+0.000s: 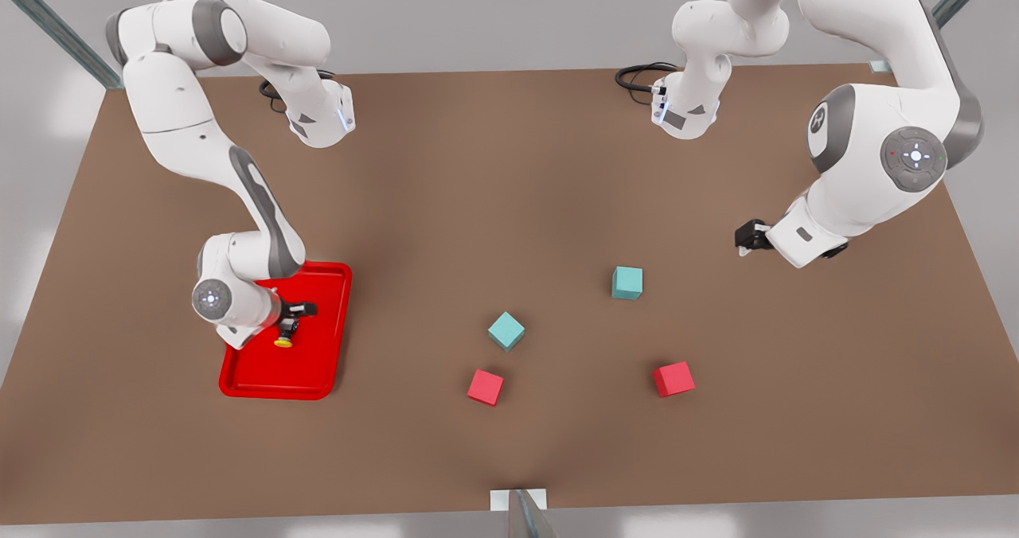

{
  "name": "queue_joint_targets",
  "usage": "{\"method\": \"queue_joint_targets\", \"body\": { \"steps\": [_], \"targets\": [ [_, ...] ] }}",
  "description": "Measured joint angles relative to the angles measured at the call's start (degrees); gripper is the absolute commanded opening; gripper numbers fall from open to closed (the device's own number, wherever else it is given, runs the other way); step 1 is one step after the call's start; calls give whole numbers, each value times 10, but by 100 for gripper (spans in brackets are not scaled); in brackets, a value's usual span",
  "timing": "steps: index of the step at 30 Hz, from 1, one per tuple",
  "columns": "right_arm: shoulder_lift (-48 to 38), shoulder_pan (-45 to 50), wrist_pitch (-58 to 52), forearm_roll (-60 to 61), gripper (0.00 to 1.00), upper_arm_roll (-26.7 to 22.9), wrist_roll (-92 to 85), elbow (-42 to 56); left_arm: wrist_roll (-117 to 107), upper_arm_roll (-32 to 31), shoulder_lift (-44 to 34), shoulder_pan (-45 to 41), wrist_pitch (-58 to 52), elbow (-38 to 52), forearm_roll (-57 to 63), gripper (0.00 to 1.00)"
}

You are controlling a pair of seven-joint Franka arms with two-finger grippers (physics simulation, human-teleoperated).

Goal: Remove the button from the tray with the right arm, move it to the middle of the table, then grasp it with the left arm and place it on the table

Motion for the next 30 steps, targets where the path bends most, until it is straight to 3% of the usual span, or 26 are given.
{"method": "queue_joint_targets", "body": {
  "steps": [11, 30],
  "targets": [
    [-18, -16, 130, 12, 100, -1, 46, -58, 0, -3, 7, 0, 8, 0, 1, 100],
    [-5, -21, 129, -3, 100, -6, 96, -67, 1, -3, 19, -4, 21, -1, 1, 100]
  ]
}}
